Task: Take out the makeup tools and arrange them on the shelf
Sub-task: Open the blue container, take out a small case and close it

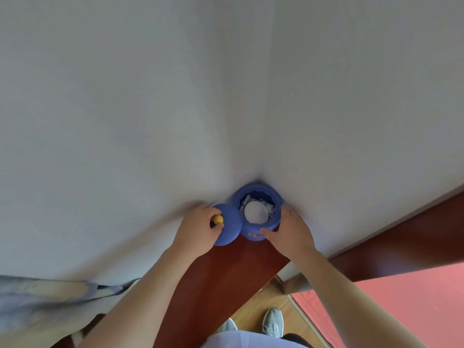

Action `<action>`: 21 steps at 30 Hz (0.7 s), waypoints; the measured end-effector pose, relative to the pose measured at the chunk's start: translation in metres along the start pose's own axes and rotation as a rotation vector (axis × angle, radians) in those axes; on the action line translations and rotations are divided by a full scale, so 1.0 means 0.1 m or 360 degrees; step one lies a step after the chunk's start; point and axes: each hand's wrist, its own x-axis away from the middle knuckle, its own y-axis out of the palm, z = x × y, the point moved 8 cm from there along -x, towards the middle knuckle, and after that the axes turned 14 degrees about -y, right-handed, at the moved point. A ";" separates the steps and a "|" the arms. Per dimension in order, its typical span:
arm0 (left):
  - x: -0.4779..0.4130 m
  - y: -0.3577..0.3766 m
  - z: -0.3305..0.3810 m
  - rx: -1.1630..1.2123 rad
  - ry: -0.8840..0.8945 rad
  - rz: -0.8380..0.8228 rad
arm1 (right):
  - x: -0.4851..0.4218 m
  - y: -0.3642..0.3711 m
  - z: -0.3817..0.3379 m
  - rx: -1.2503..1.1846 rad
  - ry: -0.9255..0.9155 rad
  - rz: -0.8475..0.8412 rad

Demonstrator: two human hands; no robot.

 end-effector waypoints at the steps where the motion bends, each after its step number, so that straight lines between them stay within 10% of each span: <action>1: 0.03 0.03 -0.08 -0.0022 -0.0037 -0.0010 | 0.00 0.00 0.00 0.0007 0.0009 0.0001; 21: -0.12 0.98 -0.55 -0.0308 -0.0269 -0.0217 | 0.00 -0.03 -0.10 0.0073 0.0086 -0.0036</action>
